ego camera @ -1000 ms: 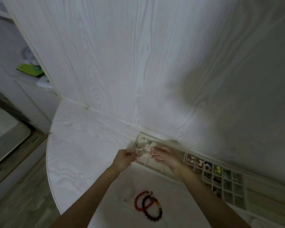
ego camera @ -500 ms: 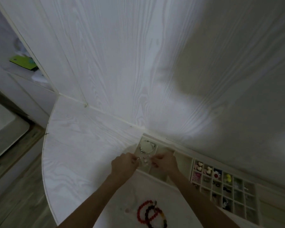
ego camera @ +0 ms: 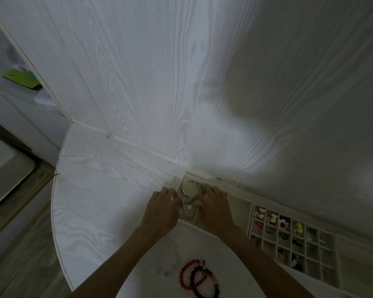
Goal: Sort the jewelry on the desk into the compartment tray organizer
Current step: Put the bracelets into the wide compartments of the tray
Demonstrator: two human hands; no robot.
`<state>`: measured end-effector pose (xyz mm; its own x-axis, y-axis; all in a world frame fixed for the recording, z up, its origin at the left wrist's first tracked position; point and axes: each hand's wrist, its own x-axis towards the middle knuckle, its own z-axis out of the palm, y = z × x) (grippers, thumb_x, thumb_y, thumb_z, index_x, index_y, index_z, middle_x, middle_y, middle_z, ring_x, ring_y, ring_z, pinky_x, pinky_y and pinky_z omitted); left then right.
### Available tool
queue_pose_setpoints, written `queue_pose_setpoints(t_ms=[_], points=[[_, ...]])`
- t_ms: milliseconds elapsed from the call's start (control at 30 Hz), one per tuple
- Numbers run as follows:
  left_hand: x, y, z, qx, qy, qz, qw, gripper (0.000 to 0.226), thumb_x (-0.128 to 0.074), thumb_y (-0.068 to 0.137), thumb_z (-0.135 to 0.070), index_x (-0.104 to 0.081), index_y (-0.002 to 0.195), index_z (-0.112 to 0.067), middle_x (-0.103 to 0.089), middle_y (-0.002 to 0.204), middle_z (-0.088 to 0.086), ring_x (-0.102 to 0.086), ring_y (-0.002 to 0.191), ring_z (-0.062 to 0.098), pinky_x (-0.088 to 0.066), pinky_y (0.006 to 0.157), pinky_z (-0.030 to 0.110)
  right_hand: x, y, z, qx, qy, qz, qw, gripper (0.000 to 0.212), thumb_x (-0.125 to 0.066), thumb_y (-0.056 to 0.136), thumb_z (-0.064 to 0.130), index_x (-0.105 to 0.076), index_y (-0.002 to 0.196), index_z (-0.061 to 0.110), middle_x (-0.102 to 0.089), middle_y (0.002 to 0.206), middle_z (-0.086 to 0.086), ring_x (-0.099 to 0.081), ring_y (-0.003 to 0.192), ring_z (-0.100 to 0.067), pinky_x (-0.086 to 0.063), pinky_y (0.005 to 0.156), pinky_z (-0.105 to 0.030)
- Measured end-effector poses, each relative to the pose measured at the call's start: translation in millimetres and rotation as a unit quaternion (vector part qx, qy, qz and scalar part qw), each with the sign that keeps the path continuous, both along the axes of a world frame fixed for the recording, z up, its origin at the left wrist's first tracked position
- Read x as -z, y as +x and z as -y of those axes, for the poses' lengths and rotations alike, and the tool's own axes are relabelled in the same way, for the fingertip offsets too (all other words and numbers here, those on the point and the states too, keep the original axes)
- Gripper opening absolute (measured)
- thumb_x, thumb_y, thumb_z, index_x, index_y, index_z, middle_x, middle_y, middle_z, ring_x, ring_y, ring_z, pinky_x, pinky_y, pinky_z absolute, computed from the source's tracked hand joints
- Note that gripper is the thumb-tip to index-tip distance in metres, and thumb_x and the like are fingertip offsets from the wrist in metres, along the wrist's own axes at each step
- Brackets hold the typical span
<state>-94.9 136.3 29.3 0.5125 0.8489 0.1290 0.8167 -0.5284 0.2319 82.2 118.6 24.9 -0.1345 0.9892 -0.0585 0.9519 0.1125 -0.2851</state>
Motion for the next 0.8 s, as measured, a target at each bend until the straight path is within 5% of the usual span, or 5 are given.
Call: queue_pose_setpoints(t_ms=[167,333,433,667,800], points=[[3,-1,3,0.044,0.016,-0.047,0.998,0.005,-0.066,0.078,-0.021,-0.070,0.080,-0.020,-0.063,0.088,0.000,-0.059,0.078,0.020,-0.048,0.065,0.031,2,-2,-1,-0.049,0.003,0.036,0.998,0.028,-0.049,0.086,0.028,-0.066,0.108,0.026,-0.051,0.132,-0.003,-0.043,0.126,-0.025,-0.033,0.100,-0.037],[-1,0,4,0.034,0.012,-0.076,0.996,0.008,-0.070,0.071,-0.028,-0.069,0.076,-0.022,-0.059,0.074,-0.003,-0.057,0.070,0.016,-0.045,0.060,0.029,0,-6,1,-0.054,0.012,0.046,0.997,0.022,-0.068,0.074,0.023,-0.070,0.095,0.025,-0.062,0.108,-0.006,-0.058,0.102,-0.030,-0.044,0.080,-0.037],[-1,-4,5,0.028,0.016,-0.077,0.997,0.014,-0.072,0.068,-0.030,-0.070,0.080,-0.022,-0.060,0.073,-0.003,-0.057,0.069,0.017,-0.045,0.059,0.029,-2,-6,2,-0.051,0.020,0.022,0.998,0.024,-0.062,0.080,0.022,-0.067,0.104,0.023,-0.059,0.113,-0.007,-0.054,0.108,-0.030,-0.041,0.084,-0.039],[-2,-14,7,0.080,-0.003,-0.095,0.992,0.013,-0.075,0.061,-0.035,-0.073,0.073,-0.029,-0.061,0.071,-0.009,-0.059,0.068,0.012,-0.046,0.059,0.023,-5,5,18,-0.096,0.071,0.031,0.992,0.045,-0.077,0.046,0.002,-0.072,0.083,0.027,-0.063,0.085,0.000,-0.062,0.075,-0.022,-0.051,0.065,-0.033],[-3,-17,8,0.081,-0.039,-0.097,0.991,0.024,-0.057,0.080,-0.032,-0.072,0.098,-0.025,-0.063,0.090,-0.005,-0.058,0.087,0.016,-0.043,0.073,0.026,-10,8,21,-0.102,0.040,0.050,0.993,0.046,-0.076,0.049,0.004,-0.073,0.087,0.030,-0.061,0.086,0.001,-0.061,0.079,-0.020,-0.051,0.069,-0.033]])
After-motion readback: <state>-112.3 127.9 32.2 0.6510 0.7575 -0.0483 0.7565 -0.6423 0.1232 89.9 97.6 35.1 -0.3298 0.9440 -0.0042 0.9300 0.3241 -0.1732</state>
